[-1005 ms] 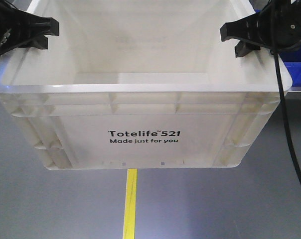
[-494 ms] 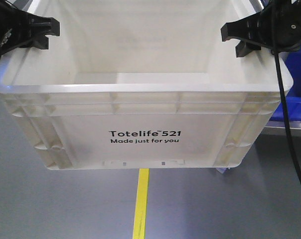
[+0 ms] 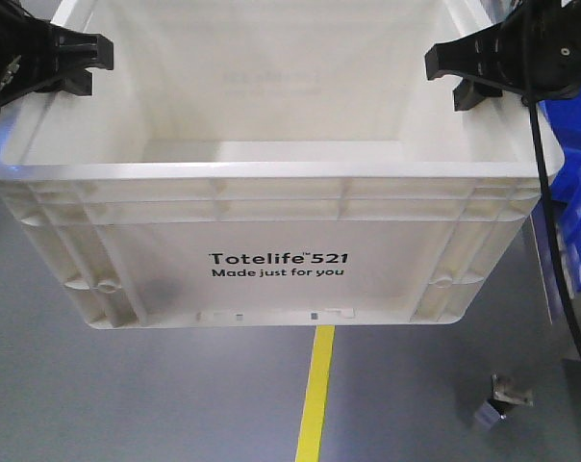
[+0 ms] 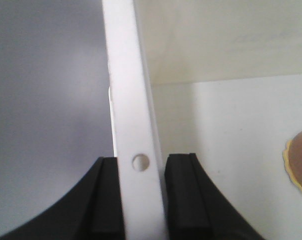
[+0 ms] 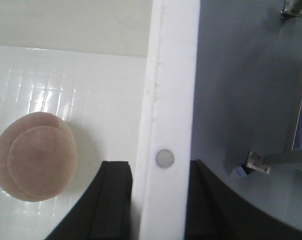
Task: Place moving items into box and shelve
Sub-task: 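Carry the tote in both grippers while driving toward the blue-bin shelving, then keep gripping the tote rims while the base turns along the shelving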
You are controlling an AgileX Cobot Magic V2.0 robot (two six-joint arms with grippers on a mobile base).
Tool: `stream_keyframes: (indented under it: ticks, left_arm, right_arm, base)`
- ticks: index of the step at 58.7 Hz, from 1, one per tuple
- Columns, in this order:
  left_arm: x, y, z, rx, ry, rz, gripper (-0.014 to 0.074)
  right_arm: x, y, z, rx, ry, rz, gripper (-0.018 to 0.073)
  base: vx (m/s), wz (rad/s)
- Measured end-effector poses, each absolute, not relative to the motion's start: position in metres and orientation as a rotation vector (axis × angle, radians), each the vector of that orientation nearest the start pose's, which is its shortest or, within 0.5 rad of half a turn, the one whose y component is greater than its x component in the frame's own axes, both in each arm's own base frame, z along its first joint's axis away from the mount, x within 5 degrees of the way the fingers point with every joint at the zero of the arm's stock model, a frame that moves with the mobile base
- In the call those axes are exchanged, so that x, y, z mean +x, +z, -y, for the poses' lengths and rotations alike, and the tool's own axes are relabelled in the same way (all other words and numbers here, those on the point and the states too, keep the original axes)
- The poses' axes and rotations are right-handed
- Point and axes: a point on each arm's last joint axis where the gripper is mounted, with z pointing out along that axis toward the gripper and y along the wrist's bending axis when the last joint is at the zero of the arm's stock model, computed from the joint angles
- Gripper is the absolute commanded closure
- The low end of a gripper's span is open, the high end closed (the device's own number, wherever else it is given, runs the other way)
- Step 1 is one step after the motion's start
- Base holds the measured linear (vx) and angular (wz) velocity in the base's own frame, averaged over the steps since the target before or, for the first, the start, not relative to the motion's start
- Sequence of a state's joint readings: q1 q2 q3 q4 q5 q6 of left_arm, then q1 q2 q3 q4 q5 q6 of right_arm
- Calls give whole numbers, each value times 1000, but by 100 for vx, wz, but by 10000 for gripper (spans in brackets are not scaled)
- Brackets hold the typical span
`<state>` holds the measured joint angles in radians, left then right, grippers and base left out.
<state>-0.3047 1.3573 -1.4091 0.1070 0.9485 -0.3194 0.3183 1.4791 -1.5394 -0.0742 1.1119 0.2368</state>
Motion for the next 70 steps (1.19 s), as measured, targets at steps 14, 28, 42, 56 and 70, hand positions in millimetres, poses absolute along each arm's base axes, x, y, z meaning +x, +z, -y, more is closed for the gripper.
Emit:
stream_keyframes:
  ticks: [14,28,42,56,70]
  left_arm:
    - [275,398,78,15,-165,-2381,596]
    - [275,398,78,15,-165,-2381,596]
    - [275,398,78,15,-165,-2381,596]
    - [275,398,78,15,-165,-2381,594]
    - [275,398,78,15,-165,-2381,594]
  right_arm:
    - [295,392,-91,-119,123,-2534,564]
    - [295,392,-91,-119,123,-2534,564]
    - [295,392,-91,-119,123,-2534,564]
    - [295,392,-91,-119,123,-2534,564]
    - [295,392,-91,-119,123,-2534,564]
  base:
    - [49,4]
    - [52,-2]
    - [53,-5]
    - [54,-8]
    - [55,-10]
